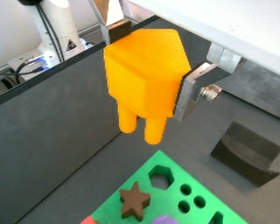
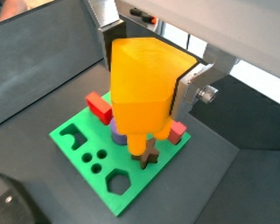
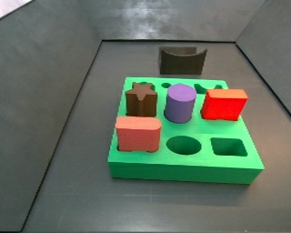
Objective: Pick up the 3 prong object. Move up. Move to above the board. Insert the 3 prong object.
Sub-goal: Move to above the board, then insert the 3 prong object.
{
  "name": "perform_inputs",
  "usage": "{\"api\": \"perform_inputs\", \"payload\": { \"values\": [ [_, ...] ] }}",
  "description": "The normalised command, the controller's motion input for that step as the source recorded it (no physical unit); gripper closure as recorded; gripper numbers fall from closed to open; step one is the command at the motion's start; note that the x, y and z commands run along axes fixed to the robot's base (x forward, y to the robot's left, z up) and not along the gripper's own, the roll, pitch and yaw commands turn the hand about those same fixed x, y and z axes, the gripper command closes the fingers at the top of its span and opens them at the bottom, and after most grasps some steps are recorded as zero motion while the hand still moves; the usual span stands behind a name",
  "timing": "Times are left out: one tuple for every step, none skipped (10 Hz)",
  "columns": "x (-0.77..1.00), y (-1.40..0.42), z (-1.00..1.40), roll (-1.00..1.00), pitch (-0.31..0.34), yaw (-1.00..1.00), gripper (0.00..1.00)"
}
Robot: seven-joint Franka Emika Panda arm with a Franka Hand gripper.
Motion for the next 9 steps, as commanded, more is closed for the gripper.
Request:
{"api": "perform_inputs", "payload": {
  "values": [
    [0.04,-0.20,-0.02,0.00,0.017,0.01,1.00],
    [0.00,0.00,0.00,0.00,0.000,-0.01,1.00],
    [0.00,0.00,-0.02,0.03,0.000,-0.36,1.00],
    [0.09,-0.02,-0.10,0.03,0.000,-0.79,1.00],
    [0.24,-0.01,-0.10,0.00,0.000,-0.85,1.00],
    [0.33,0.00,-0.16,0.00,0.000,-0.79,1.00],
    [0.36,0.00,-0.15,0.00,0.000,-0.77,1.00],
    [0.47,0.03,-0.22,0.00,0.000,-0.71,1.00],
    [0.35,0.16,-0.27,0.00,-0.001,-0.84,1.00]
  ]
}}
